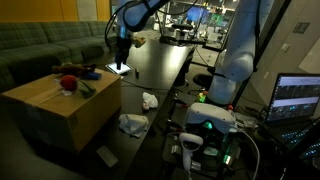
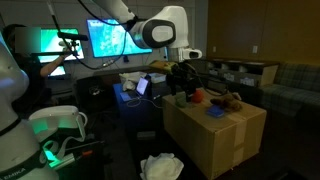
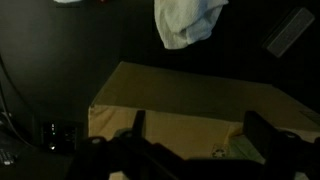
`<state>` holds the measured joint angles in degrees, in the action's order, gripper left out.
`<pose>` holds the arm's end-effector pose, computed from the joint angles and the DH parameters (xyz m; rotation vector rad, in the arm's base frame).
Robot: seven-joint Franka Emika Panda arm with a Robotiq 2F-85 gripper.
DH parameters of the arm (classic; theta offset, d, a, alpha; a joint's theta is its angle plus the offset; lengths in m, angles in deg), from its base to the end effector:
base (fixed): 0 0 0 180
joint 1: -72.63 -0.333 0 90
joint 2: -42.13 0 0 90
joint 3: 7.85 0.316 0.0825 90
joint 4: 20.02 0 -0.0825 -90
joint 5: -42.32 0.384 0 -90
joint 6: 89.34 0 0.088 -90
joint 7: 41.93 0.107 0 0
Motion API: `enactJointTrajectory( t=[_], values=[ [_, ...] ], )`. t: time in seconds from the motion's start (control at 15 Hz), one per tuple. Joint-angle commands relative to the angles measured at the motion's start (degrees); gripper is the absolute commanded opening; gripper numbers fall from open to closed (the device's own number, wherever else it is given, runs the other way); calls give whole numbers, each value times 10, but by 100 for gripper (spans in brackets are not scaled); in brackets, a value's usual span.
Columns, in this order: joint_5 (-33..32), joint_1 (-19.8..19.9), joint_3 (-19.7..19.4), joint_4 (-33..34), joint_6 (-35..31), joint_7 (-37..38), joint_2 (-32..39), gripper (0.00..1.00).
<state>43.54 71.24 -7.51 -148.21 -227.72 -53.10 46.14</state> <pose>0.5430 0.0165 0.3487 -3.1133 -0.3280 -0.1704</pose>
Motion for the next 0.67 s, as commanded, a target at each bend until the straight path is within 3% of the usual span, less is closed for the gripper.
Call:
enactJointTrajectory(
  t=[0.0,0.6],
  values=[
    [20,3,15,57,-35,-53,60,100],
    [21,26,49,169,-58,-132,176,100]
  ],
)
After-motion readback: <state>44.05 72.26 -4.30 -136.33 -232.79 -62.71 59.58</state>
